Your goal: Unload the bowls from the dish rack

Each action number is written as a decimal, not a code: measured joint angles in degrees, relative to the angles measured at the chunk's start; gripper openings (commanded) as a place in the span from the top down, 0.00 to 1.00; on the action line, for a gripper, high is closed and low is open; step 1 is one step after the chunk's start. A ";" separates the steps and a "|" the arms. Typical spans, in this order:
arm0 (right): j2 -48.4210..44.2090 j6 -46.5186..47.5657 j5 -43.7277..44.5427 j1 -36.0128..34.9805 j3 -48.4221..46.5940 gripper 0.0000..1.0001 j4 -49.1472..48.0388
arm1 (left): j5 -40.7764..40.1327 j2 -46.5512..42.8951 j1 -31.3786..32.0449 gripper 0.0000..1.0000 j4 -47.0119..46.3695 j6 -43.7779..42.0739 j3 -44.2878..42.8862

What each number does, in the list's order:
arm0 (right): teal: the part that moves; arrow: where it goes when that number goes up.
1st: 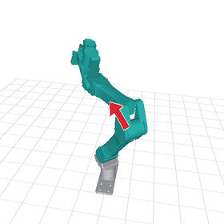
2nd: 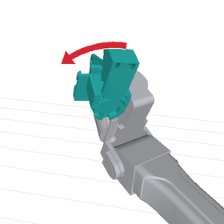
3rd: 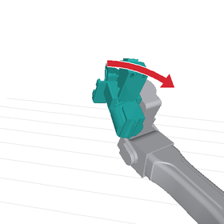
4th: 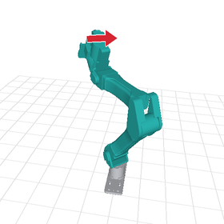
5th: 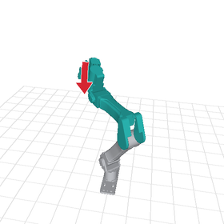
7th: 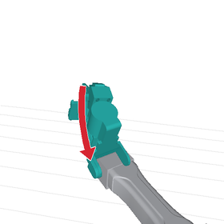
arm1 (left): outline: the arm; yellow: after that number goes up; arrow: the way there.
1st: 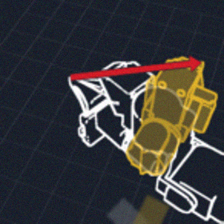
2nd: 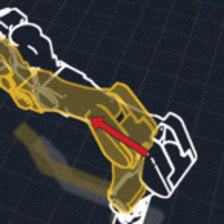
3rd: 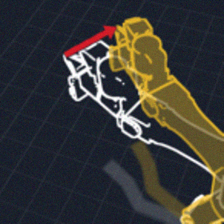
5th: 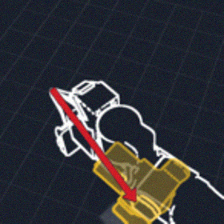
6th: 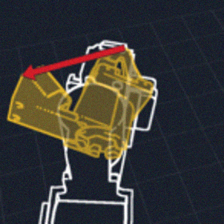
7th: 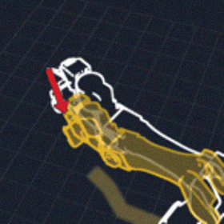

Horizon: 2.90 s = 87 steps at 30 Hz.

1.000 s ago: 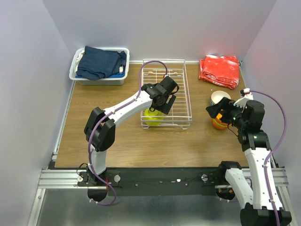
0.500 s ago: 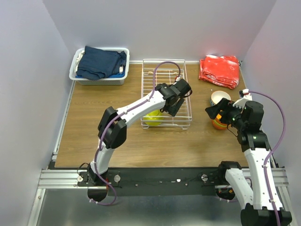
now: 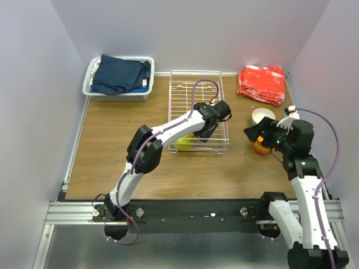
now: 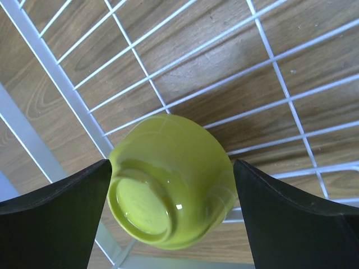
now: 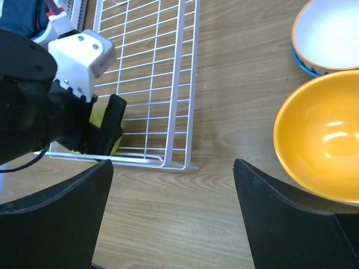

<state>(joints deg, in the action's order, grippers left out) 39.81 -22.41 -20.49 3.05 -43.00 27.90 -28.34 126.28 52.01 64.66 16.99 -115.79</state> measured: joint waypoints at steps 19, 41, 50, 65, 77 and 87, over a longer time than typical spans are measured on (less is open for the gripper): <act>20.92 -7.65 -13.53 -6.14 -9.77 0.04 -6.23 | 0.57 -45.07 -4.63 0.01 -22.69 -0.44 23.45; 59.04 -22.12 -14.60 -26.53 -19.96 0.04 -13.92 | -5.88 -74.88 -14.40 0.01 -44.30 -9.35 62.95; 63.45 -23.23 -17.51 -27.28 -19.93 0.05 -16.79 | -6.14 -76.15 -15.69 0.01 -44.81 -9.99 63.76; 66.62 -24.28 -24.13 -27.87 -19.93 0.11 -23.26 | -5.90 -76.41 -16.70 0.01 -44.98 -9.97 63.78; 66.71 -23.89 -25.00 -28.09 -19.89 0.36 -23.61 | -5.60 -76.41 -16.81 0.01 -45.00 -9.94 63.80; 66.23 -21.42 -24.48 -28.61 -21.51 0.65 -19.17 | -5.18 -76.41 -16.81 0.01 -45.29 -9.99 63.87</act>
<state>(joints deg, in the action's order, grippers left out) 106.04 -43.83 -44.97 -25.56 -64.51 8.73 -33.52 49.87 35.20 19.38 7.01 -51.92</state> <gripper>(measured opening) 0.683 0.991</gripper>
